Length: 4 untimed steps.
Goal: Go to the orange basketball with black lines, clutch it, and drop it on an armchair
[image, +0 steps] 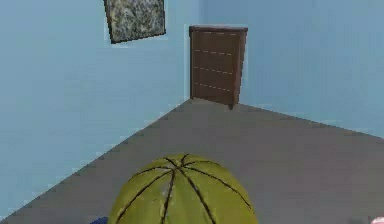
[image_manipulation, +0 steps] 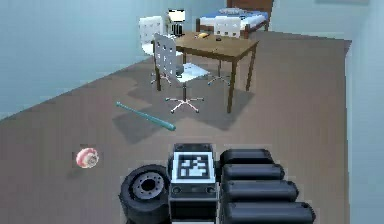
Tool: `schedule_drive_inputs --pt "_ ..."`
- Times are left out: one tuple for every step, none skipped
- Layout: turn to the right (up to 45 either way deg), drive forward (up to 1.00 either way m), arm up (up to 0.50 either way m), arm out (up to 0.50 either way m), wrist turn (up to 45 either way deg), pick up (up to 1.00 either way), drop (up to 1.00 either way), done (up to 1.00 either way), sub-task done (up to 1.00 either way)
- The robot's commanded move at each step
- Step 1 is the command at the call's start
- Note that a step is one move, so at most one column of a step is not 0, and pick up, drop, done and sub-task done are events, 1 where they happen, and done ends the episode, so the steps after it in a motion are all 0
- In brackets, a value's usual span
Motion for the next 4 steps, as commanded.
schedule_drive_inputs --pt "30.0 0.00 0.00 0.00 0.0 0.00 0.00 0.00 0.00" --pt "-45.0 0.00 0.00 0.00 0.0 0.00 0.00 0.00 0.00" --pt "-45.0 0.00 0.00 0.00 0.0 0.00 0.00 0.00 0.00" --pt "-45.0 0.00 0.00 0.00 0.0 0.00 0.00 0.00 0.00"
